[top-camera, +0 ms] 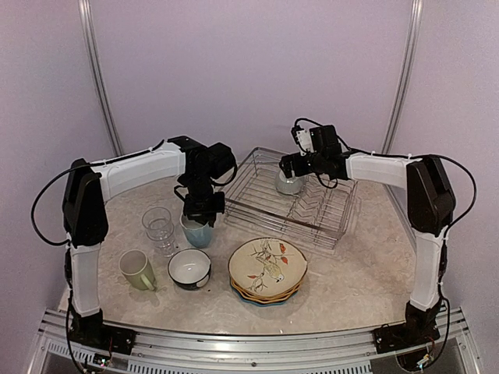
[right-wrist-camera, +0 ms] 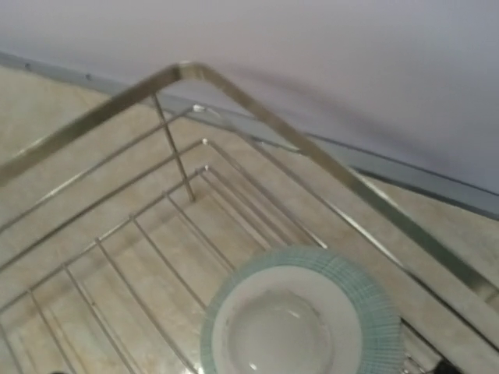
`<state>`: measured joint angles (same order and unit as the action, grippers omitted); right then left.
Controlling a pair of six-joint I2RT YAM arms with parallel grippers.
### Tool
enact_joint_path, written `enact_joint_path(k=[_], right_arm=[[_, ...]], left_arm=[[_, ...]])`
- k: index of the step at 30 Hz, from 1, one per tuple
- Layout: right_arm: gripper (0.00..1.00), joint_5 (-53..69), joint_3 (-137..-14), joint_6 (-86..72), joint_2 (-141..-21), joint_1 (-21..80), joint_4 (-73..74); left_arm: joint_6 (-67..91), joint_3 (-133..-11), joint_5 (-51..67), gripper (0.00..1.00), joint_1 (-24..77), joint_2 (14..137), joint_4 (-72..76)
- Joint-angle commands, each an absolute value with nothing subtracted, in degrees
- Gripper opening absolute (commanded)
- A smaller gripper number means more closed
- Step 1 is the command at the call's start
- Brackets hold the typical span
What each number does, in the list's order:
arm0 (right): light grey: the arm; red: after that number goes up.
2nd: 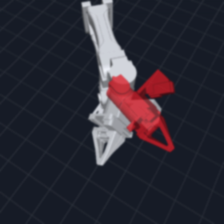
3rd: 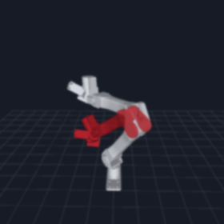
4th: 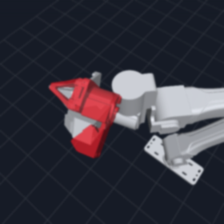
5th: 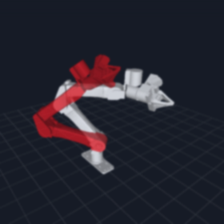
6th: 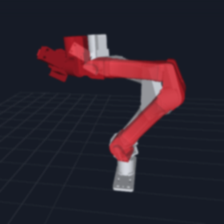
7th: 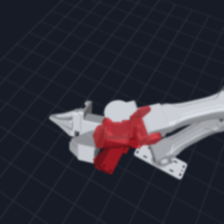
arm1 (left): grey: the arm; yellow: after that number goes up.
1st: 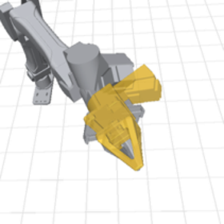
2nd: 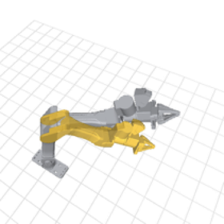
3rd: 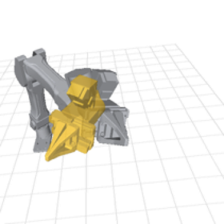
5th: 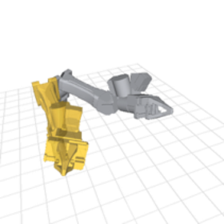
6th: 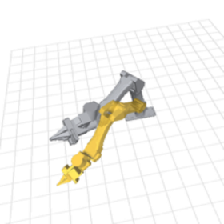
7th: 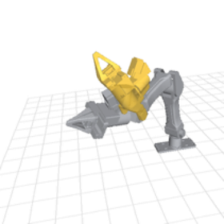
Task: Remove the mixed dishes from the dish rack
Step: Place the cup at the center of the board, then grab the bowl from the dish rack.
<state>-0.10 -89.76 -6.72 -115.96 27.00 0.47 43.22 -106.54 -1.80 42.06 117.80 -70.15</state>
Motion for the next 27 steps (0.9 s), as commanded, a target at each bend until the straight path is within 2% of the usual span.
enact_joint_path(k=[1, 6, 10, 16, 27], right_arm=[[1.00, -4.68, -96.86, -2.36, -120.68, 28.48, 11.04], [1.00, -8.07, -105.83, -0.91, -127.78, 29.09, 19.43], [1.00, -10.90, -108.77, 0.91, -129.88, 29.82, 21.76], [0.83, -11.47, -113.37, 1.64, -132.86, 30.29, 23.95], [0.77, -14.90, -117.07, 1.76, -136.54, 30.66, 25.13]], left_arm=[[42.30, -106.85, -3.89, 0.14, 41.73, 118.02, -71.06], [42.11, -105.80, -4.05, 0.37, 41.83, 117.33, -70.84], [41.93, -104.39, -4.43, 0.46, 41.92, 115.74, -70.51], [41.58, -104.16, -4.39, 0.55, 42.53, 113.86, -70.92], [41.48, -104.33, -4.30, 0.59, 43.03, 107.89, -70.48]])
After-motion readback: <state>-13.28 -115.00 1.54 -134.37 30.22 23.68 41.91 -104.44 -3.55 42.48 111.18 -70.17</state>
